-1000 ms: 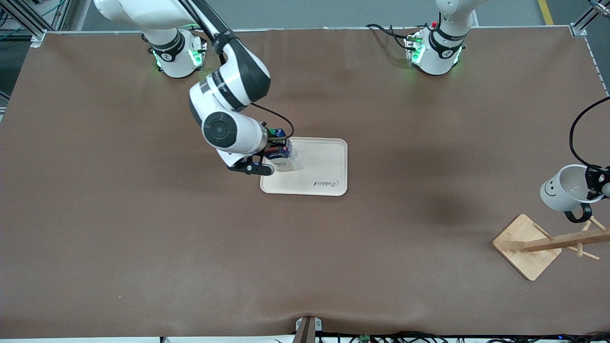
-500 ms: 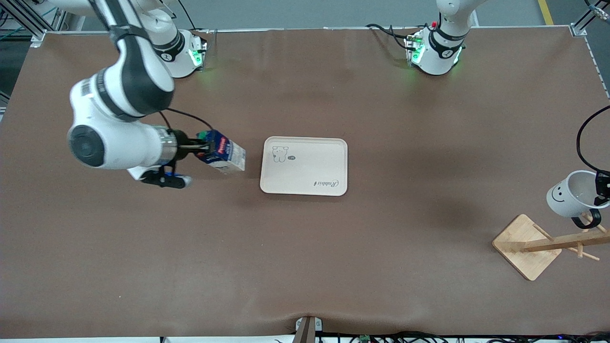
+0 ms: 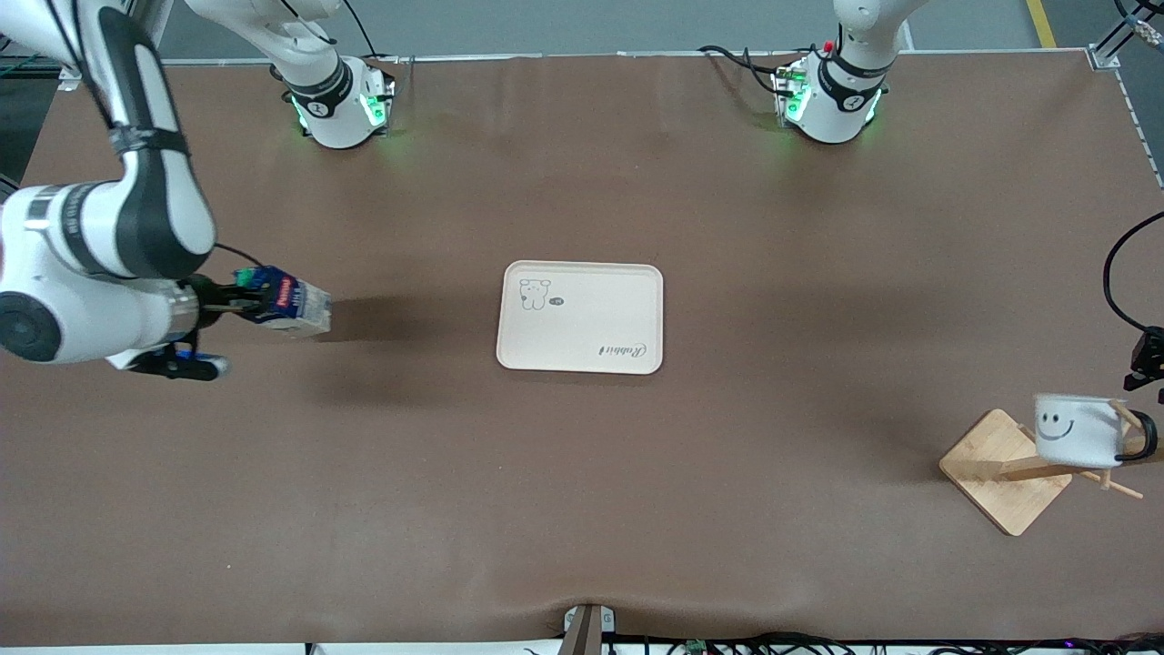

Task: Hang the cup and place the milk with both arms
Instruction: 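Hang the mug handle on the stand peg while the right gripper carries milk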

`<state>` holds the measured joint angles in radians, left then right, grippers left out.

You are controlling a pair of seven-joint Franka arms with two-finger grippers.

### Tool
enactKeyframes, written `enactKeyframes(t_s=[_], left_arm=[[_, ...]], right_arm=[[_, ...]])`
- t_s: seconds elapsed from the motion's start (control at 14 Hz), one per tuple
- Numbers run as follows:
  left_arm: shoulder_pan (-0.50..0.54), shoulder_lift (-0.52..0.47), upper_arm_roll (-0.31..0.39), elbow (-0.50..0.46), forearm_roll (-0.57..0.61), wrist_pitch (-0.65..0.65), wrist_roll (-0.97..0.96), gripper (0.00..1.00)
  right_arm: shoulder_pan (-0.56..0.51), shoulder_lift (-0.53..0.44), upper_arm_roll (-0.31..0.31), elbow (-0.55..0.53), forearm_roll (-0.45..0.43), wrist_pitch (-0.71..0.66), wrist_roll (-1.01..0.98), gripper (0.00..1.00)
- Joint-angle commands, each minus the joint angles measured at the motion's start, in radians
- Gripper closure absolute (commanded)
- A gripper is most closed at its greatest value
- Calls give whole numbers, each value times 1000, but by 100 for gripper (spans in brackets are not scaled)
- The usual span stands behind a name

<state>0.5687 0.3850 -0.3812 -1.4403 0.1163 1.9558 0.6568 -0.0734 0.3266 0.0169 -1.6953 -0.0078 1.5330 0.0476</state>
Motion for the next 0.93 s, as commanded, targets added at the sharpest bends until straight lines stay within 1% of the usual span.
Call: enactKeyframes(t_s=[0.0,0.07,0.21,0.29,0.43,0.57,0.86], left_arm=[[0,-14,-10,11,-20,-20,-86,0],[-3,-32,-13,8,-20,-43,-117,0],[-6,-51,-25,9,-20,-128,-236,0],[-4,-63,-40,9,-18,-171,-296,0],[-6,-93,-48,6,-14,-245,-389,0],[-6,-124,-97,6,-7,-325,-504,0],[-6,-184,-169,0,-6,-419,-634,0]], right_arm=[[-68,-12,23,-50,-27,45,-92,100],[-78,-14,23,-67,-27,77,-100,100],[-83,-14,23,-83,-27,120,-103,100],[-83,-12,23,-83,-27,128,-101,100],[-89,-11,23,-83,-26,131,-92,100],[-115,-3,23,-83,-20,131,-89,100],[-138,9,23,-96,-20,128,-63,100]])
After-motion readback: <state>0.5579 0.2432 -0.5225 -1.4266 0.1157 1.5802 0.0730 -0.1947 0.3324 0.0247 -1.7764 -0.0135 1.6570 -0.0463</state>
